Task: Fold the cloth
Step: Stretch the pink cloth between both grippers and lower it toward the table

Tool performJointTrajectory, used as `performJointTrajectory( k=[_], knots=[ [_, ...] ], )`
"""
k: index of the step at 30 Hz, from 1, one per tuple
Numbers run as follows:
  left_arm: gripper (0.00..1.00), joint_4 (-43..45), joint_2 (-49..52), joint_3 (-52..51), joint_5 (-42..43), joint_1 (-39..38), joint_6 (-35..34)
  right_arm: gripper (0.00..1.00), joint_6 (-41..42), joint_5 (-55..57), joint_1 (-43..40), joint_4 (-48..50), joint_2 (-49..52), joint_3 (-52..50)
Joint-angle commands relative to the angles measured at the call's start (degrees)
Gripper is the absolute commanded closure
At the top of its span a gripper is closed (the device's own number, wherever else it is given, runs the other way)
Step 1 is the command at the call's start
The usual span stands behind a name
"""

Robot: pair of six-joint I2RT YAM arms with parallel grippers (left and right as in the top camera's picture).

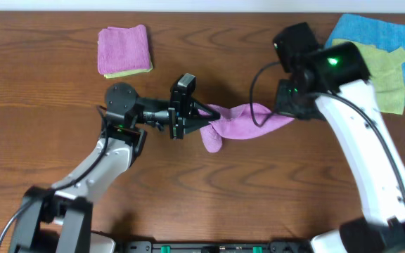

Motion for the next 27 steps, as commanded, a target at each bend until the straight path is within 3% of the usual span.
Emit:
performJointTrajectory(
  k=[1, 12, 22, 25, 27],
  knots=[
    [0.94, 0.9, -6.4, 0.2, 0.8, -0.3, -3.5, 0.98, -0.9, 1.6, -0.3, -1.2, -6.3, 0.1],
    [0.94, -1.3, -18.5, -3.8, -0.6, -4.1, -2.7, 0.99, -1.2, -4.8, -0.3, -5.6, -19.0, -3.2],
    [0.94, -1.3, -26.3, -23.0, -8.6, -4.4, -2.2, 0.98, 1.0, -6.2, -0.3, -2.5, -25.5, -23.5],
    [0.94, -4.3, -25.9, -25.0, -10.8, -4.2, 2.8, 0.99, 1.1, -6.2, -0.3, 3.3, -25.4, -28.8],
    [0.94, -12.8, -25.4, -25.3, -12.4, -4.2, 8.8, 0.99, 1.1, -6.2, -0.3, 8.2, -25.2, -31.2]
  ],
)
